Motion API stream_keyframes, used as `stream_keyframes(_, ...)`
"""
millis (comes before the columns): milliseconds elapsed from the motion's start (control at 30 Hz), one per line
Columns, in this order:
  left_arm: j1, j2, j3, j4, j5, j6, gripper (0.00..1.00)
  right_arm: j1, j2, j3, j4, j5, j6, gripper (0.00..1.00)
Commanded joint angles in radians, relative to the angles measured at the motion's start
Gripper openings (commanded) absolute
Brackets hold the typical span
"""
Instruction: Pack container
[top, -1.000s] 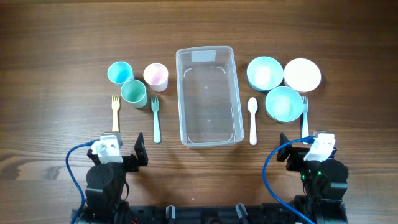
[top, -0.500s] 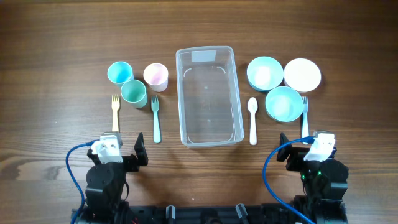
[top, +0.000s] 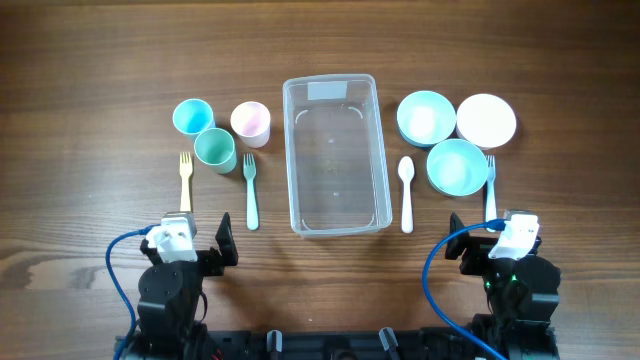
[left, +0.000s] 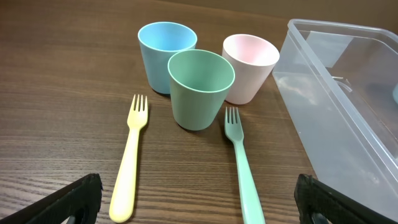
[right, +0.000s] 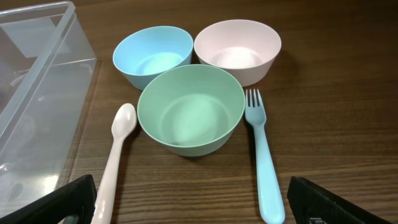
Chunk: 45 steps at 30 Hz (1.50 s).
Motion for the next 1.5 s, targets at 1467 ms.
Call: stream_keyframes(1467, 0.247, 1.377, 1.206, -0.398, 0.127, -0.108, 1.0, 0.0, 1.372, 1.242, -0.37, -0.071, 0.057, 1.0)
